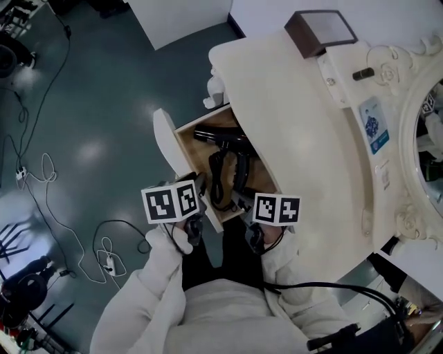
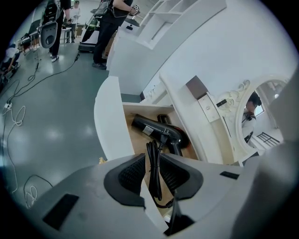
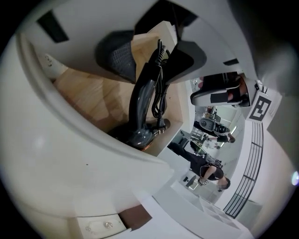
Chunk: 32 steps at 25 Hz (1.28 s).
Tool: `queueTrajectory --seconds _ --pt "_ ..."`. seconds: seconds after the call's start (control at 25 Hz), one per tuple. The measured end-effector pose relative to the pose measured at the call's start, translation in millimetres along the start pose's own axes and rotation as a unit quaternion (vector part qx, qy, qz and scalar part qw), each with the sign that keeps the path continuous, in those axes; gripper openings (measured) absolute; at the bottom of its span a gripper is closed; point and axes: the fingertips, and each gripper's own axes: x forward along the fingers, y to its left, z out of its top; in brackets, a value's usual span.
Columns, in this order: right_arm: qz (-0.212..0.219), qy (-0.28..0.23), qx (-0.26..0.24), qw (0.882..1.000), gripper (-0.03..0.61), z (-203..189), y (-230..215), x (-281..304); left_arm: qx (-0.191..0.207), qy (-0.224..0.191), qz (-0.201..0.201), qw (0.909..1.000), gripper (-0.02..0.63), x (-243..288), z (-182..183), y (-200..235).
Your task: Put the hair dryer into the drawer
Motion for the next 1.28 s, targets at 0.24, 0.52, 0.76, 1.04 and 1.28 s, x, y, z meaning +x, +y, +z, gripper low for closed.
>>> queueTrajectory --seconds 0.24,0.52,0.76,1.04,1.28 --pt "-0.020 -0.030 -0.018 0.999 0.247 3.6 16.1 -18.5 0.031 -0.009 -0.012 0.9994 0.095 -24.5 -4.7 -5.7" --pt "-0.030 -0.115 -0.029 0.992 0.245 23.2 45.1 -57.5 0.098 -0.051 -0.030 0.9934 0.095 -67.8 2.2 -28.1" --pt "-0.046 -0.191 -0.033 0.980 0.224 38.2 66.1 -87.6 0.171 -0.112 -0.051 0.9775 0.095 -103.5 29.5 -56.4" --pt "-0.081 -0.288 -0.021 0.954 0.114 44.1 81.1 -124.8 0.246 -0.151 -0.055 0.9558 0.072 -136.4 43.2 -73.4" --pt "-0.086 -0.347 -0.003 0.934 0.067 30.2 80.1 -145.8 0.278 -0.154 -0.064 0.9461 0.009 -138.3 42.2 -75.1"
